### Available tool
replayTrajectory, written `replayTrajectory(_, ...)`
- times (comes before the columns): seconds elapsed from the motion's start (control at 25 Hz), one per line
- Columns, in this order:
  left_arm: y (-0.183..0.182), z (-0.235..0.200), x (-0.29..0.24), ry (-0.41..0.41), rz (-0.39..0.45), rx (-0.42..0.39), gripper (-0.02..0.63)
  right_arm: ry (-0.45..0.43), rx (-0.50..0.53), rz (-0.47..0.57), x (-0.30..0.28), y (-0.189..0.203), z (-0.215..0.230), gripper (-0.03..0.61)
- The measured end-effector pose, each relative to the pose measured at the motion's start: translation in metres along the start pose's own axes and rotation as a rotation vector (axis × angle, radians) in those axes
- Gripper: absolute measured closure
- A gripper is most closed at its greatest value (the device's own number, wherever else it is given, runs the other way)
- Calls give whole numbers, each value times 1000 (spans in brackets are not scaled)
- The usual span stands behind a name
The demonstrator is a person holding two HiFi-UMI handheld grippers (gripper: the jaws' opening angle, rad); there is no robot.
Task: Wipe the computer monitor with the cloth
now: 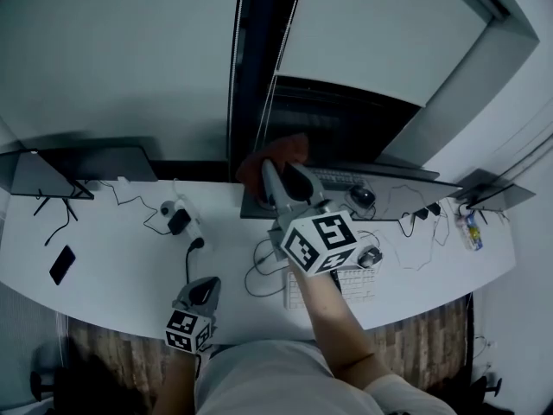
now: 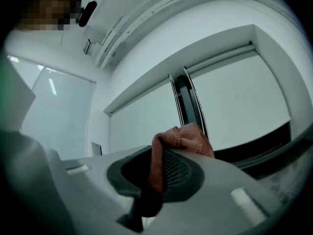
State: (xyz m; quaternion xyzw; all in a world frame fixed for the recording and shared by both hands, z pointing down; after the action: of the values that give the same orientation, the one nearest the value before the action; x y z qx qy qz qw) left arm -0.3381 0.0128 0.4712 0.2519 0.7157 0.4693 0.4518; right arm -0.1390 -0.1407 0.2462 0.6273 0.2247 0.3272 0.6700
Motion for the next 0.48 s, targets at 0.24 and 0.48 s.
replayTrajectory(0.24, 0, -1, -13, 17, -15, 5, 604, 51, 127, -71, 1, 3, 4, 529)
replayTrajectory(0.48, -4, 10, -29, 49, -30, -11, 604, 71, 163, -94, 11, 1, 13, 529)
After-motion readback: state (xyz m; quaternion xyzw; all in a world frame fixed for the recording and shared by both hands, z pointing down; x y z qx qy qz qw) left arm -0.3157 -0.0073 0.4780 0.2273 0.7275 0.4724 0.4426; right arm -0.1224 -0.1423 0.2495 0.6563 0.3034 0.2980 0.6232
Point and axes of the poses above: the fingertips, and each gripper's own axes: x backward along the fingers, z to its right, y out of its underside, the point moved 8 cm from there along x, backward along the fingers, and after that the axes turned 11 degrees about -y, right-handed, at the moved point
